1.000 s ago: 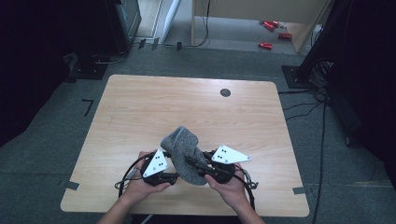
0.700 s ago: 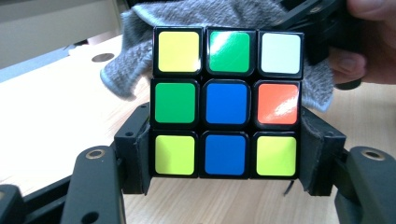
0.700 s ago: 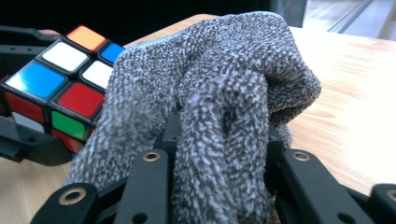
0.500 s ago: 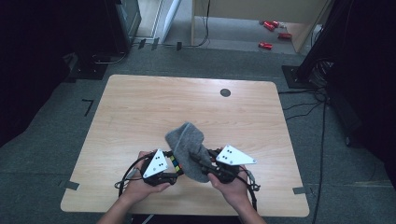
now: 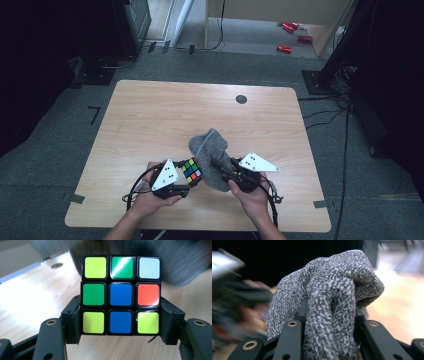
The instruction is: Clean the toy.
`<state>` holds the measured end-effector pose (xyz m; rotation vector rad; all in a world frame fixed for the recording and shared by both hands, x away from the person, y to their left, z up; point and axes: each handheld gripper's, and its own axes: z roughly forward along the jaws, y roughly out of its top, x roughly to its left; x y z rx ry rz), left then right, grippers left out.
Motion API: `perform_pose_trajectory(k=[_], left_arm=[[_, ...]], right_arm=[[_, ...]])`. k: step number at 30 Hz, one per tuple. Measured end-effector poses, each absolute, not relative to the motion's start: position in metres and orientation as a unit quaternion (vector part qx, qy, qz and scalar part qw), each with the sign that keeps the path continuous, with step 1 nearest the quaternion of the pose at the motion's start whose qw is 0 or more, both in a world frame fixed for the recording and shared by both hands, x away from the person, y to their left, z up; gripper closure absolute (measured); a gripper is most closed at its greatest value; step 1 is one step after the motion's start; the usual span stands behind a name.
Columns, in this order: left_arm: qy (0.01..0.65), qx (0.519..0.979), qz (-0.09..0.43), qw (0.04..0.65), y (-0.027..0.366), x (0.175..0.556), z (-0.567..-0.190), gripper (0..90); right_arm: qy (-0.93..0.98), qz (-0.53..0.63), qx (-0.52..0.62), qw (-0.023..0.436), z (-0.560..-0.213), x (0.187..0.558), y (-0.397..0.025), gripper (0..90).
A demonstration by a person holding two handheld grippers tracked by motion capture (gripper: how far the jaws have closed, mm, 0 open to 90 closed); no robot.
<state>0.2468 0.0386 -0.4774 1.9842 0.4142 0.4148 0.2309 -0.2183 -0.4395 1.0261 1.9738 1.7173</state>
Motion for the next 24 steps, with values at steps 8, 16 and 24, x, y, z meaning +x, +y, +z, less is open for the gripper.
perform_pose_trajectory(k=[8, 16, 24], left_arm=[[0.168, 0.809, 0.158, 0.541, 0.043, 0.245, -0.472, 34.9], [0.17, 0.826, 0.183, 0.505, 0.038, 0.247, -0.476, 34.9], [0.178, 0.81, 0.171, 0.531, 0.042, 0.245, -0.471, 34.9]], right_arm=[[0.682, 0.616, 0.37, 0.133, -0.453, 0.232, -0.21, 66.4], [0.676, 0.585, 0.419, 0.158, -0.455, 0.237, -0.226, 66.5], [0.68, 0.605, 0.383, 0.158, -0.455, 0.228, -0.205, 65.9]])
